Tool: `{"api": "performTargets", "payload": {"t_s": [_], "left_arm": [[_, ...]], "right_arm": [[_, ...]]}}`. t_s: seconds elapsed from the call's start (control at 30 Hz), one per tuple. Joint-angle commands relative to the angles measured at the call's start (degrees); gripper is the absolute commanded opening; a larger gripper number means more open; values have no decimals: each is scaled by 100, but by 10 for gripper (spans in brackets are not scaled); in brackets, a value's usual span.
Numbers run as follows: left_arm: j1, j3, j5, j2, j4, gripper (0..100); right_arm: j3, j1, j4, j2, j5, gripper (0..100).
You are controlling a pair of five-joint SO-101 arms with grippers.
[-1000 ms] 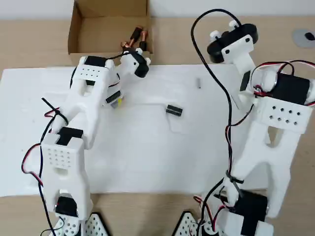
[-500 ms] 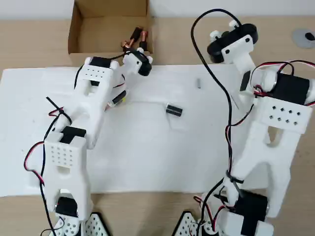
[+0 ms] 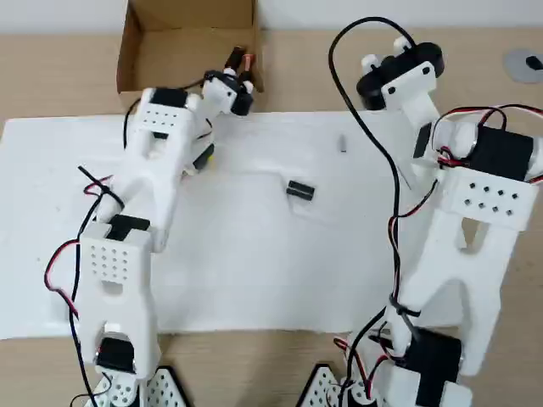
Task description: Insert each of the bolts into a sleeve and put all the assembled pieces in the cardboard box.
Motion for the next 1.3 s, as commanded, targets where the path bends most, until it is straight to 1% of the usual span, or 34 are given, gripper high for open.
{"api": "performTargets", "payload": {"t_s": [0.0,0.1,0.13,0.23,0.37,0.43,0.5,0.6,0.73,0.8,0.9,1.0,1.07,1.17,1.27], "left_arm": [[193,-870,44,-769,826,12],[281,-1187,44,-1121,1565,13],[308,-1213,79,-1262,1697,13],[299,-914,378,-1877,1688,12],[299,105,615,-3125,1688,12],[273,607,1029,-3864,1688,12],[158,976,1635,-4743,1679,12],[-62,1521,2532,-6070,1653,13],[-404,2796,3446,-7688,1134,13],[-686,3675,3780,-8400,615,12],[-1319,4967,4176,-9420,-193,12],[-1776,5987,4325,-10343,-844,10],[-1960,6488,4352,-10870,-1143,10],[-2101,7059,4334,-11618,-1503,10],[-2101,7420,4316,-12277,-1653,12]], "right_arm": [[321,-400,-211,-22,26,12],[831,-919,-352,-13,44,12],[998,-1086,-431,-13,53,12],[1429,-1569,-756,-13,105,12],[1780,-2220,-1081,-4,255,12],[1886,-2510,-1169,4,334,22],[1930,-2703,-1266,101,378,74],[1938,-2765,-1407,391,615,150],[1930,-2738,-1679,954,818,151],[1930,-2730,-1899,1305,809,151],[1798,-2756,-1987,1815,782,151],[1437,-2765,-1969,2299,809,151],[1191,-2765,-1925,2598,809,151],[831,-2765,-1811,3029,818,151],[523,-2765,-1793,3380,818,151]]}}
